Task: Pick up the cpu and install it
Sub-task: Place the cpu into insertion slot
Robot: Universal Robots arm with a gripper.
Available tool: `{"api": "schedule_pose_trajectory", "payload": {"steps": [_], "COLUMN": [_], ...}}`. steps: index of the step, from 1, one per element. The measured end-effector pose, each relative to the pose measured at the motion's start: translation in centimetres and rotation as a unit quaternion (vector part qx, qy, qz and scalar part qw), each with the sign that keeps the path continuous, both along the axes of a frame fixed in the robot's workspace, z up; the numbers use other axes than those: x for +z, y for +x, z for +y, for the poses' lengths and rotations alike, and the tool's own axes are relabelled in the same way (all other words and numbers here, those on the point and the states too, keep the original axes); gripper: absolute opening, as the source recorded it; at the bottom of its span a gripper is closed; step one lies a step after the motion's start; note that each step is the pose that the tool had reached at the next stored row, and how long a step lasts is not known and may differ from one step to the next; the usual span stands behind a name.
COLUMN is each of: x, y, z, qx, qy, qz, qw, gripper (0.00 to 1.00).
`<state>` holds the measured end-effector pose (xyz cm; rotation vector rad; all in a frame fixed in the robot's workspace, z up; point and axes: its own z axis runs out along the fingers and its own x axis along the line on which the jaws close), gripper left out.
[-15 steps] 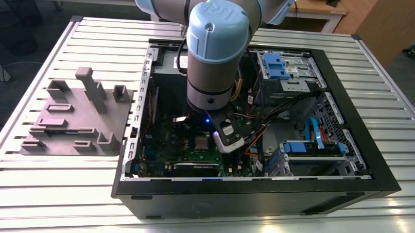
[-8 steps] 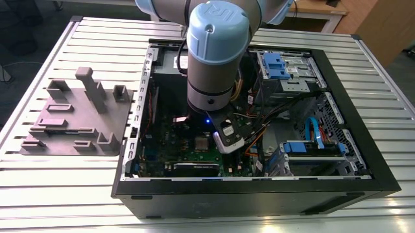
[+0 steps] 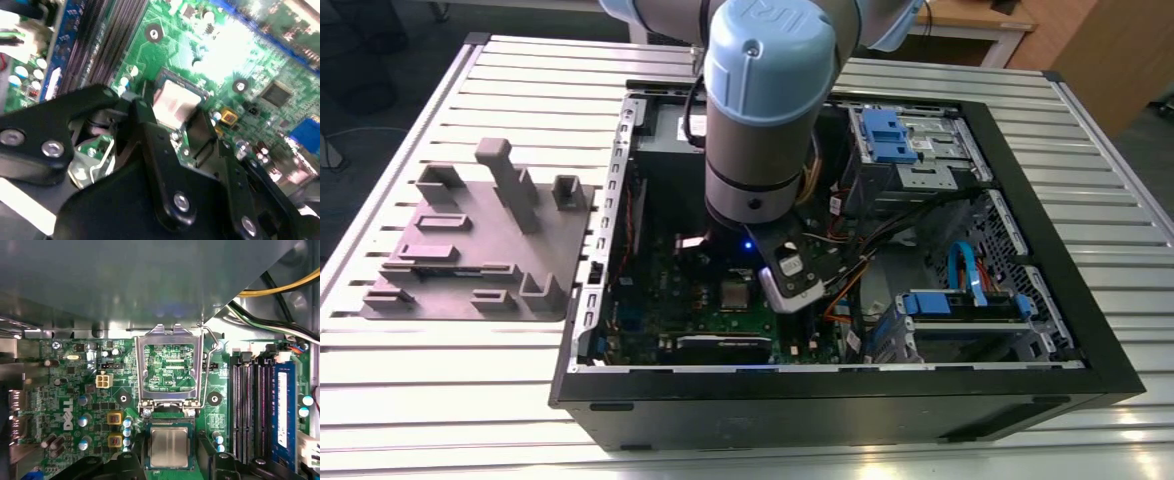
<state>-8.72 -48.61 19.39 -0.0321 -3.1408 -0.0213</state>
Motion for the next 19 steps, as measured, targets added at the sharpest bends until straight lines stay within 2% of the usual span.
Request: {"api": "schedule_pose_trajectory", "payload": {"steps": [7, 10, 11, 12, 13, 15, 16, 18, 19], "x": [1.06, 1.08, 1.09, 1.09, 1.09, 1.09, 1.09, 1.1, 1.1], "y": [-0.01, 0.0, 0.0, 0.0, 0.0, 0.0, -0.01, 0.0, 0.0], "z": [-0.01, 0.0, -0.01, -0.01, -0.01, -0.01, -0.01, -0.01, -0.01], "qx": [0.0, 0.0, 0.0, 0.0, 0.0, 0.0, 0.0, 0.0, 0.0], "qy": [-0.0003, -0.0001, -0.0001, -0.0001, -0.0001, -0.0001, 0.0, 0.0, 0.0], "qz": [0.0006, 0.0006, 0.0006, 0.0007, 0.0007, 0.0007, 0.0008, 0.0008, 0.0008], "qw": [1.0, 1.0, 1.0, 1.0, 1.0, 1.0, 1.0, 1.0, 1.0], "gripper": [0.53, 0.53, 0.51, 0.45, 0.45, 0.33, 0.33, 0.21, 0.21]}}
